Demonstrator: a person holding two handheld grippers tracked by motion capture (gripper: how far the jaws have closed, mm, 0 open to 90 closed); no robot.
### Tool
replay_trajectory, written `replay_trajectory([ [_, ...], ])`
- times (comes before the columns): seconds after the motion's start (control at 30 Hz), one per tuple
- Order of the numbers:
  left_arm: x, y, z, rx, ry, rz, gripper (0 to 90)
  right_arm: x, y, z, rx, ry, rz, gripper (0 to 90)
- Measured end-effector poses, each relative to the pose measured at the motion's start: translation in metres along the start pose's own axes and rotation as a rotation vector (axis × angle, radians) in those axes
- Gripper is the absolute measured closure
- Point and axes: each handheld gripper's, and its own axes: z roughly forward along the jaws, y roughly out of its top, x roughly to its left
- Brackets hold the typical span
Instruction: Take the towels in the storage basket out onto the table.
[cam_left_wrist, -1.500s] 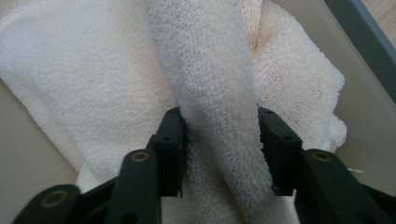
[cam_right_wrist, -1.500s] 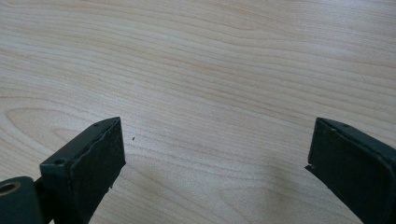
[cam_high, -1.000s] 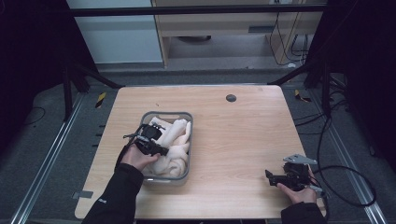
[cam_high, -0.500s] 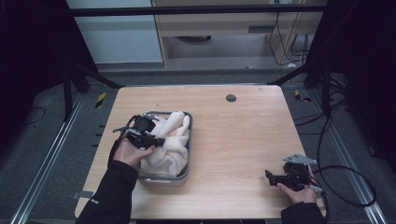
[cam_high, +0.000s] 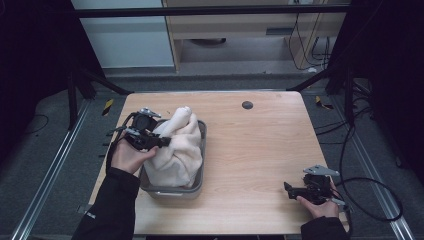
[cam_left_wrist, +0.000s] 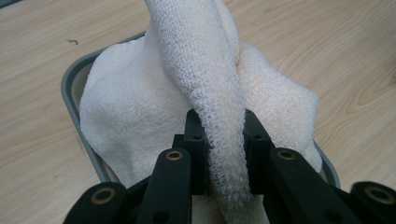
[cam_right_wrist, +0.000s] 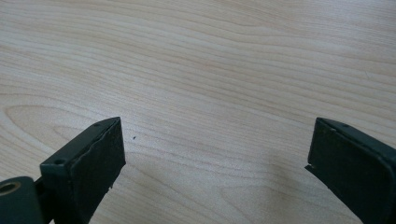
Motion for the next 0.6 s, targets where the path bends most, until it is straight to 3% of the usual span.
replay_trajectory([
  [0.6, -0.004, 0.024, -0.035, -0.054, 0.003, 0.018, 76.3, 0.0, 0.0, -0.001, 0.0, 0.004, 0.008, 4.0],
])
